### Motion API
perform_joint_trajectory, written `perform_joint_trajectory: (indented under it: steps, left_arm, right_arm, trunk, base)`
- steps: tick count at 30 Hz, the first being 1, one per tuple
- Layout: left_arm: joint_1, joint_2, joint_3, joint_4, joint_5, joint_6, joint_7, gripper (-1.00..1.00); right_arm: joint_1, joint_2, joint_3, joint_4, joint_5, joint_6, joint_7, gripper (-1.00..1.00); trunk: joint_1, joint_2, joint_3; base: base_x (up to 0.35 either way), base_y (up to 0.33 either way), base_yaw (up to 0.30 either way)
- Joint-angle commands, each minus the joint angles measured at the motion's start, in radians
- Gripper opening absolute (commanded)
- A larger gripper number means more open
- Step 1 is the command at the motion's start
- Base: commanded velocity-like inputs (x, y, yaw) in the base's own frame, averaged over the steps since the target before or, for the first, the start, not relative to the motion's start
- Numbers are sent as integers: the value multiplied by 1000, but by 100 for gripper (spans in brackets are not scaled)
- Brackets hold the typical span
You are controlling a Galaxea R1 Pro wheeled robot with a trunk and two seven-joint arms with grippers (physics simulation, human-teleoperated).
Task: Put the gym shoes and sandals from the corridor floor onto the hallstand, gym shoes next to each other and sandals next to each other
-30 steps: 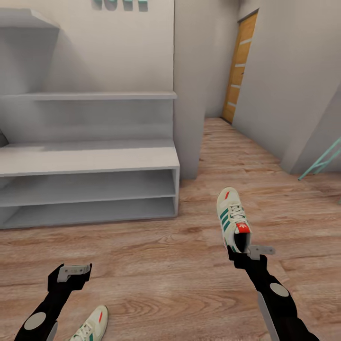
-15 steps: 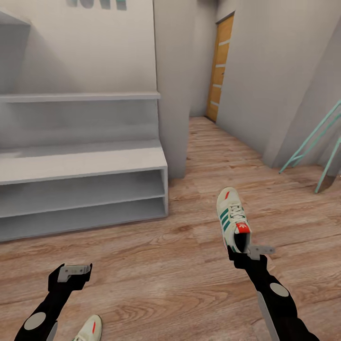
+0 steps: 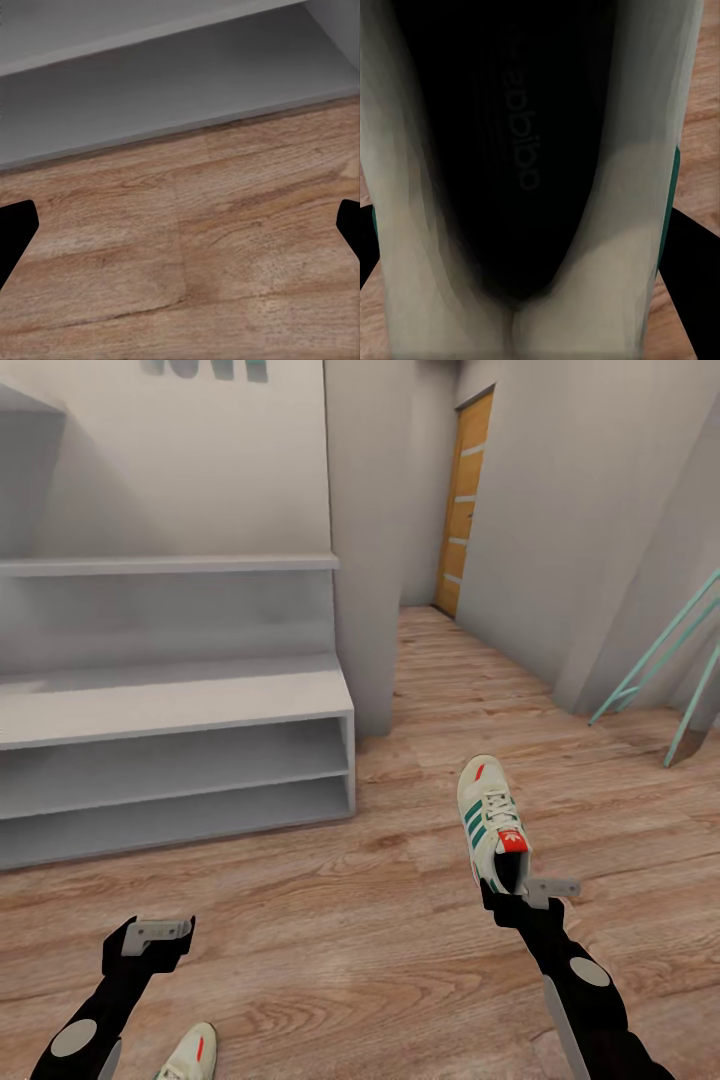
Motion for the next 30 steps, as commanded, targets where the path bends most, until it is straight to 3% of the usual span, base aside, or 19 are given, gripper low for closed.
perform_joint_trajectory:
  steps: [1,7,11,14,19,20,25,30]
  left_arm:
    - [0,0,0,-2,-1,5,1,100]
    - [0,2,1,13,-2,0,1,100]
    - [0,20,3,62,-8,-54,-4,100]
    - [0,76,3,155,-22,-141,-35,100]
    - [0,99,6,294,-26,-241,-61,100]
    - [0,109,7,340,-27,-278,-64,100]
    - [0,161,7,457,-26,-319,-68,100]
    - [0,175,7,591,-26,-395,-68,100]
  right_arm:
    - [0,0,0,-1,0,6,0,-100]
    - [0,0,0,-1,0,6,0,-100]
    - [0,0,0,-1,0,6,0,-100]
    - [0,0,0,-1,0,6,1,-100]
    - [0,0,1,-1,0,6,1,-100]
    - [0,0,2,-1,0,6,1,-100]
    - [0,1,5,0,1,6,1,-100]
    - [0,1,6,-1,1,6,1,-100]
  trunk:
    - [0,0,-1]
    - [0,0,-1]
    - [0,0,-1]
    - [0,0,-1]
    - [0,0,-1]
    - [0,0,-1]
    - [0,0,-1]
    - [0,0,-1]
  base:
    - [-38,16,0]
    - [-11,5,0]
    - [-1,0,0]
    - [0,0,0]
    - [0,0,0]
    - [0,0,0]
    - [0,0,0]
    - [0,0,0]
